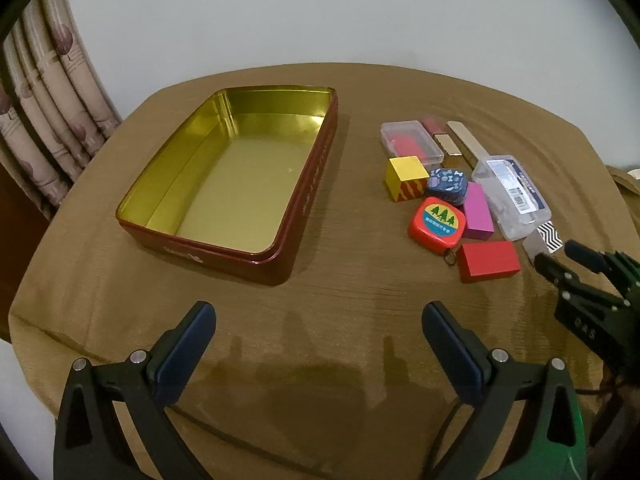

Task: Organize rigid objects
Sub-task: 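Grasp the red block with the left tool while the right tool grasps the chevron cube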

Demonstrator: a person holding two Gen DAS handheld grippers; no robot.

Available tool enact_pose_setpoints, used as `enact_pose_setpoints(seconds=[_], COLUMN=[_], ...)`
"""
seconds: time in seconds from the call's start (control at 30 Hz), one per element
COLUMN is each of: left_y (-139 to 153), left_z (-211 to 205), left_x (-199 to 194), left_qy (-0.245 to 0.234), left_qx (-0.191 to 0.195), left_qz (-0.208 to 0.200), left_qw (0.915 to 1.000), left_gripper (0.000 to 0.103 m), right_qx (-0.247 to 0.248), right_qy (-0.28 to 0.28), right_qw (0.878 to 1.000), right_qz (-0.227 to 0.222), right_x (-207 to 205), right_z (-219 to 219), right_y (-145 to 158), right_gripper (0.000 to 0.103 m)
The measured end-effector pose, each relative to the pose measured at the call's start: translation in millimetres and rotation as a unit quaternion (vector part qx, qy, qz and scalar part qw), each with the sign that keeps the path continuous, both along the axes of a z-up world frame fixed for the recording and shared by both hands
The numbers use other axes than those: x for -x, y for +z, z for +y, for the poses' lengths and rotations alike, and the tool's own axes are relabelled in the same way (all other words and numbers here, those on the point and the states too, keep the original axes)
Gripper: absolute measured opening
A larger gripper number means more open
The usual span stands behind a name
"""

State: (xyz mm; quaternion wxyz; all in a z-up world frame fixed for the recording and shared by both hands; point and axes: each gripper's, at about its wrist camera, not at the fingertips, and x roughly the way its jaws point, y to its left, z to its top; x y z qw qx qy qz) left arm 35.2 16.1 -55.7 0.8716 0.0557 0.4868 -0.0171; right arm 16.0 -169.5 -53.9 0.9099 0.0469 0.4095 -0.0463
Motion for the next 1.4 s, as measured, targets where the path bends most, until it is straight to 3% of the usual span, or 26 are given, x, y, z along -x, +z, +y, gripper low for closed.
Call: enact_pose_setpoints(seconds=[0.03, 0.2, 0.27, 0.6, 0.83, 1.03, 1.2, 1.4], left_y=[-1, -6, -7, -15, -23, -37, -48, -53], left_z=[-1, -7, -12, -48, -85, -107, -120, -137], left_x=[-1, -5, -5, -4, -13, -30, -41, -54], left_qy=[-0.002, -0.013, -0.021, -0.094, -0.114, -0.087, -0.071, -0.058], left_qx=[0.0, 0.007, 0.013, 0.063, 0.074, 0.084, 0.097, 0.079], left_qz=[0.002, 0.012, 0.017, 0.052, 0.082, 0.122, 0.143, 0.126], left_qw=[1.0, 0.9998, 0.9995, 0.9923, 0.9873, 0.9851, 0.9823, 0.9872], left_gripper=[0.103, 0.103, 0.103, 0.102, 0.098, 0.081, 0.076, 0.07], right_qx=[0.002, -0.012, -0.01, 0.015, 0.005, -0.004, -0.019, -0.023], right_qy=[0.0, 0.006, 0.009, -0.034, -0.072, -0.073, -0.072, -0.072], right_qw=[1.0, 1.0, 1.0, 0.999, 0.997, 0.997, 0.997, 0.997], right_qz=[0.001, 0.01, 0.009, -0.002, -0.015, -0.028, -0.032, -0.033], right_x=[-3, -13, -18, -9, 3, 6, 13, 15], right_z=[-1, -6, -6, -40, -75, -79, -86, -88], right_y=[-2, -11, -14, -20, -25, -27, -30, -30], right_gripper=[0.04, 0.039, 0.029, 0.03, 0.03, 0.03, 0.03, 0.03])
